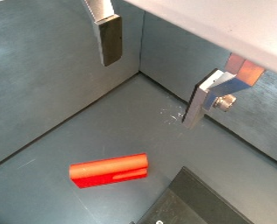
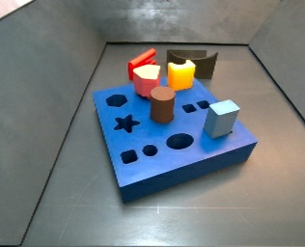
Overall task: Pick up the square-circle object. Move up. Place the square-circle object on the fixture. Regrasp the square-circle object. Move to above the board. Insert the square-circle object.
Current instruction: Pick up the square-circle object.
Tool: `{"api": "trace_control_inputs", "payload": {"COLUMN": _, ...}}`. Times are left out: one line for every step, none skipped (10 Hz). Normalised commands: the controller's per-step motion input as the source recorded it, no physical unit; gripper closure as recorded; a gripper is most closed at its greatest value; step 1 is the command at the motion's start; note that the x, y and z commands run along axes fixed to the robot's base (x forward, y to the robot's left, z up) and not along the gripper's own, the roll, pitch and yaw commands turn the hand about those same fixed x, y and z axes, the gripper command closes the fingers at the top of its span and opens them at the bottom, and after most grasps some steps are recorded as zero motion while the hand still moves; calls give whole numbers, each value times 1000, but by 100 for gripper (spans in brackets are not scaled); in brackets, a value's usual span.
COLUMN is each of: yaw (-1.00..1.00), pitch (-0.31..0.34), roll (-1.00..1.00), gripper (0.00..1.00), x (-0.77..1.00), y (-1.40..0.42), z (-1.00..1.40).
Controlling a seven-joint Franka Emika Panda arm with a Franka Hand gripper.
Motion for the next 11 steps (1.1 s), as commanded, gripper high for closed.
{"api": "trace_control_inputs", "payload": {"yaw": 0, "pitch": 0, "roll": -34, "gripper": 0, "x": 0, "y": 0, "z": -46}}
{"api": "trace_control_inputs", "payload": {"yaw": -831, "pitch": 14, "roll": 60, "gripper": 0, "x": -80, "y": -243, "z": -463}}
{"api": "trace_control_inputs", "payload": {"yaw": -880, "pitch": 27, "roll": 74, "gripper": 0, "x": 0, "y": -260, "z": -460}}
{"api": "trace_control_inputs", "payload": {"yaw": -923, "pitch": 0, "roll": 14, "gripper": 0, "x": 0, "y": -257, "z": -569}}
{"api": "trace_control_inputs", "payload": {"yaw": -906, "pitch": -96, "roll": 0, "gripper": 0, "x": -31, "y": -249, "z": -669}}
{"api": "trace_control_inputs", "payload": {"yaw": -840, "pitch": -140, "roll": 0, "gripper": 0, "x": -91, "y": -314, "z": -769}}
{"api": "trace_control_inputs", "payload": {"yaw": -783, "pitch": -151, "roll": 0, "gripper": 0, "x": -120, "y": -377, "z": -834}}
{"api": "trace_control_inputs", "payload": {"yaw": -746, "pitch": -157, "roll": 0, "gripper": 0, "x": -129, "y": -420, "z": -814}}
{"api": "trace_control_inputs", "payload": {"yaw": -731, "pitch": -154, "roll": 0, "gripper": 0, "x": -126, "y": -434, "z": -806}}
{"api": "trace_control_inputs", "payload": {"yaw": -709, "pitch": -153, "roll": 0, "gripper": 0, "x": -123, "y": -454, "z": -789}}
{"api": "trace_control_inputs", "payload": {"yaw": -680, "pitch": -149, "roll": 0, "gripper": 0, "x": -100, "y": -469, "z": -771}}
